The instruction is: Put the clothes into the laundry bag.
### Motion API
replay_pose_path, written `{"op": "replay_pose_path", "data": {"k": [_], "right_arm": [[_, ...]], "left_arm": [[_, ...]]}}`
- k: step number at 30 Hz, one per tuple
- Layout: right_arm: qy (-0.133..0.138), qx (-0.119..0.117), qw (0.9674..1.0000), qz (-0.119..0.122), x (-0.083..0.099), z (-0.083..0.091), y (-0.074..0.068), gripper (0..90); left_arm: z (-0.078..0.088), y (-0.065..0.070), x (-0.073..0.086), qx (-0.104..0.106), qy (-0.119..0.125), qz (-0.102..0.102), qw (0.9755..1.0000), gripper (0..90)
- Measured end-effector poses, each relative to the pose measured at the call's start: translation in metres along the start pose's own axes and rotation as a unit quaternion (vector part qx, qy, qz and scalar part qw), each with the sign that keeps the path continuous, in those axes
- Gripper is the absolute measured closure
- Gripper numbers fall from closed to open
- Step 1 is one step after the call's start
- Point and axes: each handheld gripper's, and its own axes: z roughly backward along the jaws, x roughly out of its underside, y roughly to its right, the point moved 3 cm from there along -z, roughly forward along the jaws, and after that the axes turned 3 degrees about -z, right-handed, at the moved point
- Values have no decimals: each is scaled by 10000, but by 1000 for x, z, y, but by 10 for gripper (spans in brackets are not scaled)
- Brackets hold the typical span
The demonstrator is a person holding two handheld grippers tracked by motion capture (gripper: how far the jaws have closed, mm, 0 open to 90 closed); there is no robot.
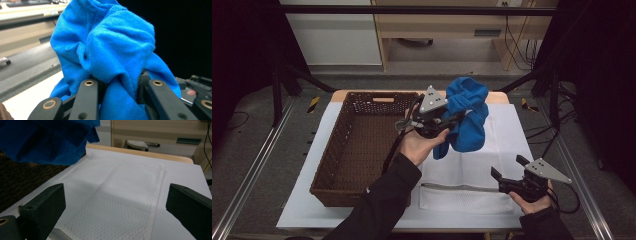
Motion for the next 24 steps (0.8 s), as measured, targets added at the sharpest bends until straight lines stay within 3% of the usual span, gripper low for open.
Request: {"op": "replay_pose_path", "data": {"k": [8, 15, 19, 24], "right_arm": [[-12, -21, 10000, -11, 1, 0, 0, 31], [-9, -27, 10000, -14, 0, 0, 0, 31], [-27, -32, 10000, -22, 1, 0, 0, 31], [-15, -32, 10000, -17, 1, 0, 0, 30]], "left_arm": [[-25, 2, 34, 61, -243, 192, 9995, 716], [-35, 10, 44, 113, -306, 169, 9993, 710], [-44, 15, 50, 106, -380, 293, 9988, 708], [-52, 21, 57, 120, -493, 296, 9983, 701]]}}
